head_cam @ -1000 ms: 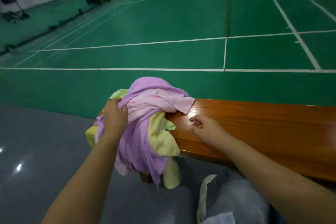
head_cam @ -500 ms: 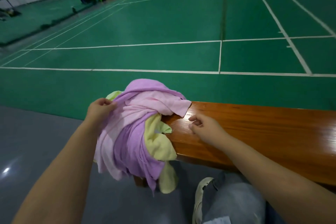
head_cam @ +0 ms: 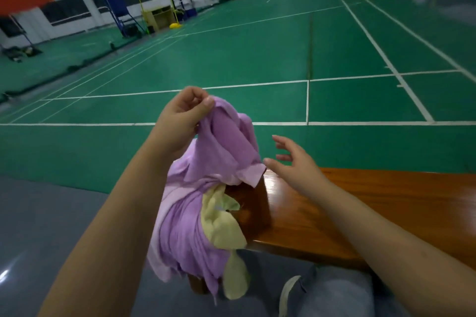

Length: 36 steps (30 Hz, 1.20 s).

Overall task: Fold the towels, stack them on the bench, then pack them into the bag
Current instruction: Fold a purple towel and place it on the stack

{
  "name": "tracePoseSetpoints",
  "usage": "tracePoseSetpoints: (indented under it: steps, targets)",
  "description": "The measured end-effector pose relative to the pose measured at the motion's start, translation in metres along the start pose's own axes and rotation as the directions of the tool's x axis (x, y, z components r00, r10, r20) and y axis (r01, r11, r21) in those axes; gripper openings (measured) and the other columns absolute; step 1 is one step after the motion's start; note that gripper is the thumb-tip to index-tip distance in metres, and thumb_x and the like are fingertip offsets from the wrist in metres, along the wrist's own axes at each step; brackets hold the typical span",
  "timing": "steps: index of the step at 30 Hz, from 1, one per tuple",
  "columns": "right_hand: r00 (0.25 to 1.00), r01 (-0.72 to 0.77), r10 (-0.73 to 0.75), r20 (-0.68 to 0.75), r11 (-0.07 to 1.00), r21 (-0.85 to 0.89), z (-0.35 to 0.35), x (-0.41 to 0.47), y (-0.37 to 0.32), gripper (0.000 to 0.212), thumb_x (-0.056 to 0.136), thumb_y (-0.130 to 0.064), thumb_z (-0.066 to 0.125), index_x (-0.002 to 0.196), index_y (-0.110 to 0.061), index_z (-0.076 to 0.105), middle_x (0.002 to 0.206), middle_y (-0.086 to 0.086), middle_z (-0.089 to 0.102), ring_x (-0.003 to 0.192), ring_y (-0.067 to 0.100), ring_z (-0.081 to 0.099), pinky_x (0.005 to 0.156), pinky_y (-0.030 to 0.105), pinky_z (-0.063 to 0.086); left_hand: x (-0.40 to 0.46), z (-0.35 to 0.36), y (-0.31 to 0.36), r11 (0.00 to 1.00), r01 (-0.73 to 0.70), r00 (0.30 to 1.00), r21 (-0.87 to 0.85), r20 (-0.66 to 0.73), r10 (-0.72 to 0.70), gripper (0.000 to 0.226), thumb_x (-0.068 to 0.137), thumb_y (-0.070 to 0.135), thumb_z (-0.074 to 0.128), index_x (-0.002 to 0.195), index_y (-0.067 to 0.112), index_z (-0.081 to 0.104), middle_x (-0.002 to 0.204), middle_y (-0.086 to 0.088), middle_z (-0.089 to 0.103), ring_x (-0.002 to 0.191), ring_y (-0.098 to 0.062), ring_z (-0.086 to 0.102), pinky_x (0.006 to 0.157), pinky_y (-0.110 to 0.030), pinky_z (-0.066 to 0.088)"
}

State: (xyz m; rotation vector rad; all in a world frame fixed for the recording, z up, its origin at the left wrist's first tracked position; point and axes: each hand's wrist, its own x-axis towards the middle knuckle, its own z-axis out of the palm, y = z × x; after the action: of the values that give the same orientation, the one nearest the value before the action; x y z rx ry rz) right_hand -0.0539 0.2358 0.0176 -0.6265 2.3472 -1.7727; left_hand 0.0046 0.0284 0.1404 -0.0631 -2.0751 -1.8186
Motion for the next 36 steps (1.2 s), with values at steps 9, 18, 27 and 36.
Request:
tracePoseSetpoints:
  steps: [9, 18, 27, 36]
  targets:
    - [0.975, 0.177, -0.165, -0.148, 0.982, 0.072, -0.105, -0.016, -0.038, 0.017, 0.091, -0.006, 0.059, 0.077, -0.016, 0.059, 0.070, -0.005, 0.064, 0.063, -0.005, 0.056, 0.068, 0.013, 0.045, -0.009, 0.106, 0.038, 0.942, 0.070, 0.950, -0.329, 0.309, 0.037, 0.014, 0.085, 0.014, 0.053, 0.074, 0.020, 0.060, 0.070, 0.004, 0.060, 0.061, -0.008, 0.054, 0.055, -0.020, 0.046]
    - [0.976, 0.058, -0.070, 0.206, 0.997, 0.059, -0.155, -0.054, -0.009, 0.010, 0.086, -0.015, 0.068, 0.095, -0.017, 0.066, 0.095, -0.002, 0.067, 0.088, 0.007, 0.060, 0.081, 0.022, 0.050, -0.003, 0.167, 0.026, 0.923, 0.148, 0.929, -0.354, 0.371, -0.006, 0.012, 0.088, 0.016, 0.060, 0.076, 0.017, 0.056, 0.069, 0.002, 0.060, 0.057, -0.007, 0.055, 0.053, -0.017, 0.045]
    - [0.994, -0.110, 0.108, 0.023, 0.973, 0.203, -0.181, -0.062, -0.007, 0.013, 0.090, -0.019, 0.060, 0.078, -0.017, 0.054, 0.070, 0.001, 0.058, 0.059, 0.006, 0.051, 0.054, 0.018, 0.041, 0.005, 0.160, -0.036, 0.946, 0.303, 0.934, 0.118, 0.162, -0.320, 0.020, 0.092, 0.007, 0.059, 0.073, 0.011, 0.054, 0.061, -0.001, 0.054, 0.054, -0.012, 0.047, 0.051, -0.021, 0.044]
    - [0.979, -0.182, 0.144, -0.144, 0.934, -0.307, -0.193, -0.032, 0.044, 0.031, 0.078, -0.001, 0.067, 0.105, -0.014, 0.058, 0.083, 0.006, 0.056, 0.073, 0.018, 0.052, 0.064, 0.027, 0.042, 0.026, 0.149, -0.084, 0.882, 0.299, 0.919, 0.364, 0.138, -0.369, 0.013, 0.091, 0.014, 0.063, 0.078, 0.013, 0.058, 0.068, 0.000, 0.056, 0.065, -0.015, 0.049, 0.059, -0.025, 0.042]
